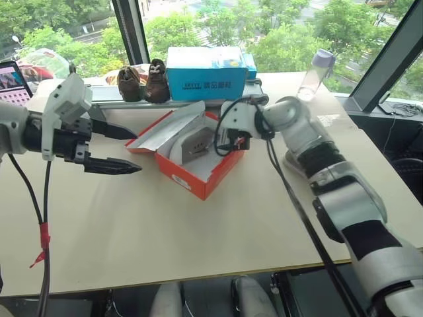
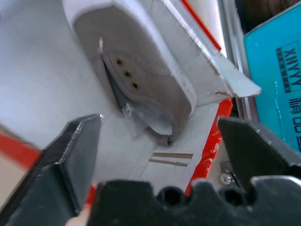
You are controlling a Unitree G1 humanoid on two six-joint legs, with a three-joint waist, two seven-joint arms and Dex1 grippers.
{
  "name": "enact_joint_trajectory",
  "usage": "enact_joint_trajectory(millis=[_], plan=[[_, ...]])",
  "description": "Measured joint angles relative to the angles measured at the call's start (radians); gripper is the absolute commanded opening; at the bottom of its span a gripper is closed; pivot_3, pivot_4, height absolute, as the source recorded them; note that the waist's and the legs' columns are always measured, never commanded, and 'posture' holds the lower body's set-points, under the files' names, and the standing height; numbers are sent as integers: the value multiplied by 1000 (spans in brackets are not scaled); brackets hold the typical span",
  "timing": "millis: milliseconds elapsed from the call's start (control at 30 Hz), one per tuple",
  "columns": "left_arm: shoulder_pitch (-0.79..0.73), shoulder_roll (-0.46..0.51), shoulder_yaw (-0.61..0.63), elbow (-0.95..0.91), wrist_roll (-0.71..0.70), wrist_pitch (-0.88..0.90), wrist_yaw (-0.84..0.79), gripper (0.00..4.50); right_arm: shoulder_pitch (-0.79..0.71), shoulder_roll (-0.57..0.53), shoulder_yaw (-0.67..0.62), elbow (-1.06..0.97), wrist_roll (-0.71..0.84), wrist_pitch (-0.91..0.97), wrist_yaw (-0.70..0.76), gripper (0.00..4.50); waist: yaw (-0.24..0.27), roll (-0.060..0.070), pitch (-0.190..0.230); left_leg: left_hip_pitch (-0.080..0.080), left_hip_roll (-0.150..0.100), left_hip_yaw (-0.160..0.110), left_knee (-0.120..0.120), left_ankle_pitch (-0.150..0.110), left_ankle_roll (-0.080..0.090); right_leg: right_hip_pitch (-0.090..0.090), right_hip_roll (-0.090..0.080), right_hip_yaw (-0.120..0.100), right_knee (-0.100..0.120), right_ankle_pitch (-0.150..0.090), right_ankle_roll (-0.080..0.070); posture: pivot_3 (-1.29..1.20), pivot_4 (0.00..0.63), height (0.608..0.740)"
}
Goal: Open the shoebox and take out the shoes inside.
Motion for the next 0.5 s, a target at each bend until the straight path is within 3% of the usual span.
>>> enact_joint_trajectory(millis=[233,500], plan=[[68,20,55,-39,-21,42,21,4500,-71,58,41,203,-121,-76,-235,4450,-2,0,0,0,0,0,0,0,0,0,0,0,0,1,-1,0,150,740],[138,25,121,-87,-58,79,63,4500,-85,122,42,269,-180,-68,-326,4450,-5,0,0,0,0,-1,-1,0,0,0,0,0,1,1,-2,0,150,740]])
